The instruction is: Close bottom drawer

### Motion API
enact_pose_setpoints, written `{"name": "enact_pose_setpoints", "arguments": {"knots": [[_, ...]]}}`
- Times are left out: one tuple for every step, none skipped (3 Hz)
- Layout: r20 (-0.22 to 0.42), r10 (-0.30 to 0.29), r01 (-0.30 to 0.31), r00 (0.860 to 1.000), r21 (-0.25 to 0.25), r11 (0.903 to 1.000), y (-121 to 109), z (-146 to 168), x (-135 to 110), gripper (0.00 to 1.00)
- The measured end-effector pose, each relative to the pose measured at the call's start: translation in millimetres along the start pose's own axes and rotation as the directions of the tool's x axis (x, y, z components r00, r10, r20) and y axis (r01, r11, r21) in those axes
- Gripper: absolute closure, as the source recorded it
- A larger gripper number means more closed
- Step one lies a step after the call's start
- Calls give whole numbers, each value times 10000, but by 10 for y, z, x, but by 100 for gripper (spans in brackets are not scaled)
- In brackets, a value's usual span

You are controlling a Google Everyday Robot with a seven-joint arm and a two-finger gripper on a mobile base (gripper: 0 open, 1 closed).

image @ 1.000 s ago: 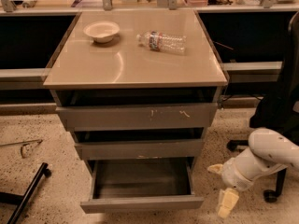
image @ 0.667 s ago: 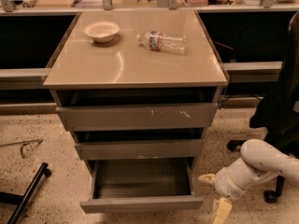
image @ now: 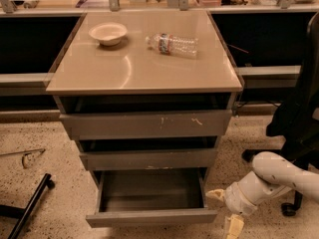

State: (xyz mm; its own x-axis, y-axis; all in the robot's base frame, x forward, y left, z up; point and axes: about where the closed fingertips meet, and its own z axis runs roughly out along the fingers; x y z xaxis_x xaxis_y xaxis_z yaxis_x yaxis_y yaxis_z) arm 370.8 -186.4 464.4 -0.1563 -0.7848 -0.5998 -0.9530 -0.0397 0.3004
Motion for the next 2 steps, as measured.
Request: {"name": "enact_pose_setpoints", "arguments": {"knots": [[225,-270,280,9994,-441,9986,22,236,-7,0],[750,-520,617,9958,-1332,9892,44,687,10,0]]}}
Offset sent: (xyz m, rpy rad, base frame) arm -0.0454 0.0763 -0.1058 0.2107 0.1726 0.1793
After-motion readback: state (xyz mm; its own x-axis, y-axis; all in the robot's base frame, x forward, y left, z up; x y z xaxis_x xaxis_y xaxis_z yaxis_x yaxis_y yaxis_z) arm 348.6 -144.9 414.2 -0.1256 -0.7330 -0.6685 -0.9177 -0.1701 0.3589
